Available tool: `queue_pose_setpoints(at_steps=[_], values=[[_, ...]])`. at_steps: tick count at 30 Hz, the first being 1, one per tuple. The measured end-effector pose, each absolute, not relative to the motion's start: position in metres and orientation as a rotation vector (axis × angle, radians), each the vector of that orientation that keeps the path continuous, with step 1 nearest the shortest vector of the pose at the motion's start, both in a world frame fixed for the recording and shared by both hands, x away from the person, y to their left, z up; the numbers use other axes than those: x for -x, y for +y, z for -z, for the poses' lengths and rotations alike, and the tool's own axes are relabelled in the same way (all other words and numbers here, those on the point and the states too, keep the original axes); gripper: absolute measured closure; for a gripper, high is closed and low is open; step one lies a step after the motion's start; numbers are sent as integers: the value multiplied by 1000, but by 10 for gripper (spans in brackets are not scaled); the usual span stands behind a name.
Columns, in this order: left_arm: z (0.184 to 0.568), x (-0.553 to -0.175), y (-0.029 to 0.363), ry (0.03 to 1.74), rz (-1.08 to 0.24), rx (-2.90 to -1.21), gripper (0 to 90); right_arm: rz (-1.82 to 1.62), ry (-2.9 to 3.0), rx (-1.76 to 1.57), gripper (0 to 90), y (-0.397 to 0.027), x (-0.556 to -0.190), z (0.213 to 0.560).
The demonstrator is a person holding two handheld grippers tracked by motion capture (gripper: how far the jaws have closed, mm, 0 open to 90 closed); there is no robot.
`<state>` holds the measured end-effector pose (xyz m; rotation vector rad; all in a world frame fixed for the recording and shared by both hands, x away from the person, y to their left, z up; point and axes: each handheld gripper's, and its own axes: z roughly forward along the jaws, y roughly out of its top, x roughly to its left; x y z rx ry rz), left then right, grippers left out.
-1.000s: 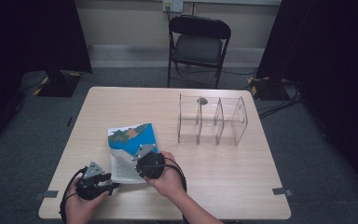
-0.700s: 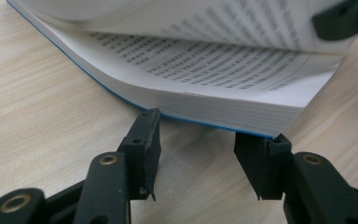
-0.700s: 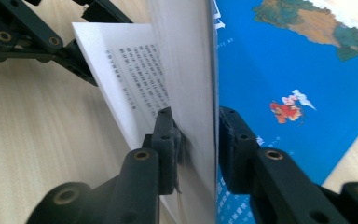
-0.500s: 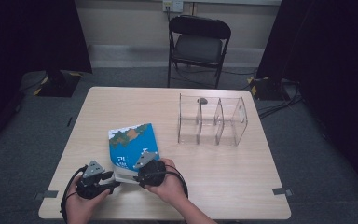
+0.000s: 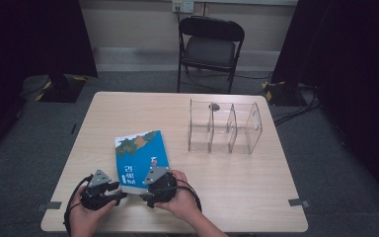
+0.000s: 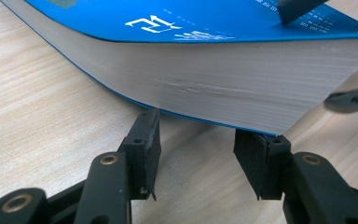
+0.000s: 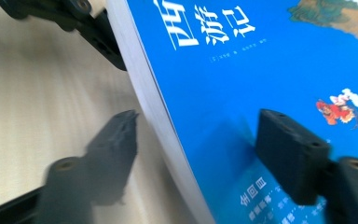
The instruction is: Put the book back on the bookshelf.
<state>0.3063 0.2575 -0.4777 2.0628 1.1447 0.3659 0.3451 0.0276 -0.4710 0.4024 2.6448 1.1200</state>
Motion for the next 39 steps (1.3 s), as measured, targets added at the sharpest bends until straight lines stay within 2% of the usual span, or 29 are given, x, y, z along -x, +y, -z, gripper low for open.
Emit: queue_pose_setpoints(at_steps=[6,18,19,20,22,24,28,29,30,33,39], values=[[476,-307,257,1147,-368,-2065,513,-1094,2581,-361,228,33,-342,478],[472,-310,257,1140,-353,-2083,512,-1090,2464,-284,254,42,-343,489],[472,-310,257,1145,-353,-2073,512,-1083,2463,-278,269,41,-342,489],[471,-310,257,1143,-357,-2073,513,-1073,2469,-270,344,41,-342,486],[470,-310,255,1145,-364,-2067,516,-1069,2469,-258,371,41,-341,485],[469,-311,254,1144,-366,-2049,510,-1039,2466,-239,462,42,-337,480],[468,-311,255,1116,-367,-2041,483,-1047,2463,-243,514,41,-337,477],[469,-311,255,1104,-365,-2024,461,-1049,2464,-241,527,40,-337,477],[470,-311,256,1074,-414,-2022,370,-1042,2467,-238,541,40,-337,474],[471,-311,258,1075,-421,-2005,269,-1025,2503,-249,552,40,-339,470],[473,-309,267,1057,-428,-1994,227,-998,2553,-260,567,34,-342,461]])
